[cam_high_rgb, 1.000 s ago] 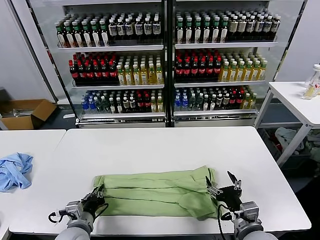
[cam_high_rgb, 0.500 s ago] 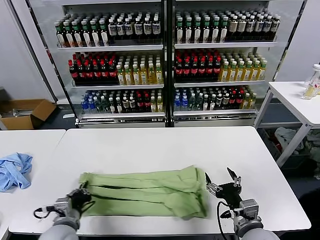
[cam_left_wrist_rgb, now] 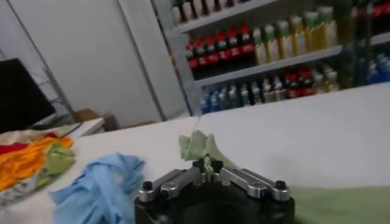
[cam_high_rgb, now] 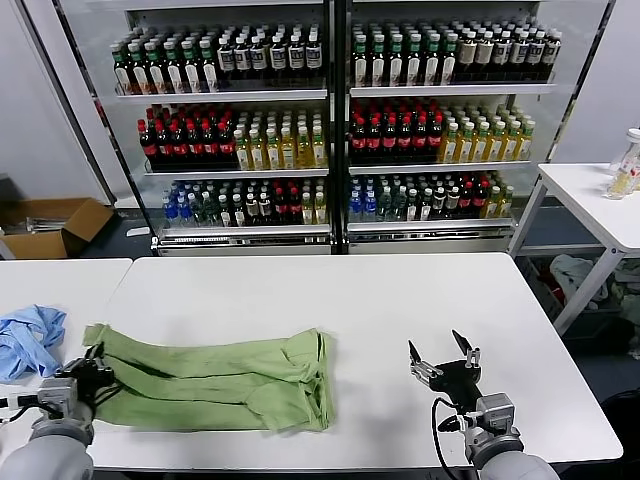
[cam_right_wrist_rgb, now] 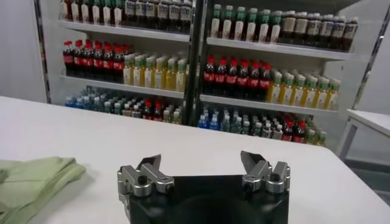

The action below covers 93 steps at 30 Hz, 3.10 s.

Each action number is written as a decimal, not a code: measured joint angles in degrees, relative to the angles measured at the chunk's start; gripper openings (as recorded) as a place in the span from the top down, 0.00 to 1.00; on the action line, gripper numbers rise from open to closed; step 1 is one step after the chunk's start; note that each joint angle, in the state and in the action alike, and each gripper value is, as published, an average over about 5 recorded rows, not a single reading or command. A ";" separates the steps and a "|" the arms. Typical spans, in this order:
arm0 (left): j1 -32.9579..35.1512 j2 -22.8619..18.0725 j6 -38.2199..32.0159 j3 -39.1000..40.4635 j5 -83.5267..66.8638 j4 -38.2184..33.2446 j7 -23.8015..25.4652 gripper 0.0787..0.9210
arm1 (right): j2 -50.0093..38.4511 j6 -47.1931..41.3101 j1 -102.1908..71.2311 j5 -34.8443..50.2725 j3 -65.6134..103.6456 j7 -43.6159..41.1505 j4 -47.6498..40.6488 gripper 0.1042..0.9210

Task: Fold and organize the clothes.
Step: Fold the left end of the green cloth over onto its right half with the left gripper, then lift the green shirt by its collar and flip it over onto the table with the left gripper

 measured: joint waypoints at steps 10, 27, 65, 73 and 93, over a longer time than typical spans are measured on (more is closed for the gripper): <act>-2.13 -6.02 0.61 13.61 -5.73 -6.21 -0.32 0.98 | 0.38 -0.20 -0.56 -0.49 0.75 0.10 0.25 0.12; -10.43 -15.96 0.77 28.54 -8.50 -1.77 -2.11 0.98 | 0.60 -0.30 -0.71 -0.86 1.18 0.17 -0.12 0.12; -3.63 -12.36 -5.08 15.63 5.42 5.26 6.58 0.12 | 1.40 0.01 2.30 -1.45 -1.83 -0.16 -0.88 0.12; -2.54 -11.25 -4.51 13.37 4.78 7.50 7.27 0.12 | 1.80 0.01 2.30 -2.01 -2.27 -0.17 -0.97 0.12; -2.55 -11.50 -5.59 12.94 -0.33 9.36 11.01 0.74 | 1.84 0.08 2.01 -2.35 -1.99 -0.18 -0.97 0.12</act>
